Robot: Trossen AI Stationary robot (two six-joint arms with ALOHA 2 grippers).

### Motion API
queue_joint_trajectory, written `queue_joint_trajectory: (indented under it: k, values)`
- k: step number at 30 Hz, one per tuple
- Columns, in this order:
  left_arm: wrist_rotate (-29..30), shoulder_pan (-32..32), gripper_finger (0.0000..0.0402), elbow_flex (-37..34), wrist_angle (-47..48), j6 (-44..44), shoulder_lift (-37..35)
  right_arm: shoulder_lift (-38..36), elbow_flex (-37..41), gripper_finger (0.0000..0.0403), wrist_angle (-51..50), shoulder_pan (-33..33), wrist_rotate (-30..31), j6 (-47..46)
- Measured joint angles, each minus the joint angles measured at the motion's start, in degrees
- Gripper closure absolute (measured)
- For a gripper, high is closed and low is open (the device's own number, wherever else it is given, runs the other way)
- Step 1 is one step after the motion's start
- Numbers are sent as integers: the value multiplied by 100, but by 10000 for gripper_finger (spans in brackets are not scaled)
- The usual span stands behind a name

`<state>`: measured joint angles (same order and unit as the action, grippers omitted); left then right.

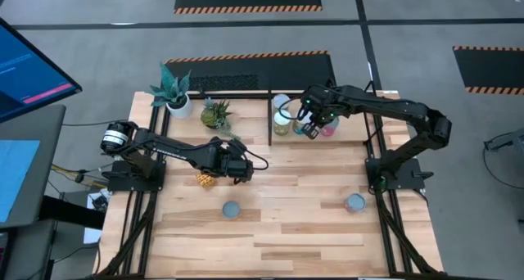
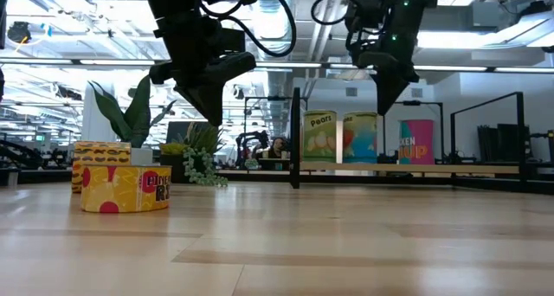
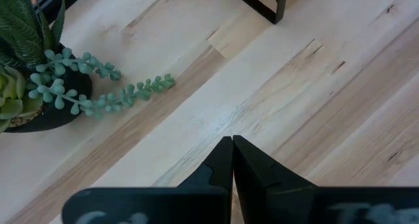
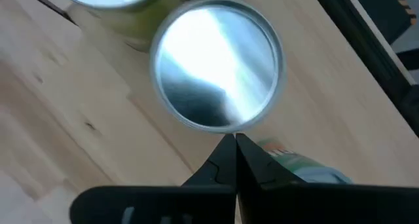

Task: Pick and place cans onto a shelf
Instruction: Put the canned tomatoes on the shelf

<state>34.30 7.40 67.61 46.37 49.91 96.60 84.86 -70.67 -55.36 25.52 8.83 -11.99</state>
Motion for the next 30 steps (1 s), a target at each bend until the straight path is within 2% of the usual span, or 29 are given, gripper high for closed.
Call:
queue_joint_trajectory:
  k: [6,10,16,22,25,30]
  values:
    - [-15,0,402,0,1,0,0,0,-139,391,-315,-2,-51,0]
    - [-52,-1,402,0,2,0,0,0,-309,391,-396,51,258,1]
    - [-50,0,402,0,2,0,0,112,-413,393,489,394,453,332]
    - [-52,0,401,0,2,0,0,560,-410,395,734,953,445,476]
    - [-52,0,401,0,2,0,0,725,-409,391,737,1149,267,471]
    - [-50,0,402,0,2,0,0,826,-409,393,706,1124,-266,501]
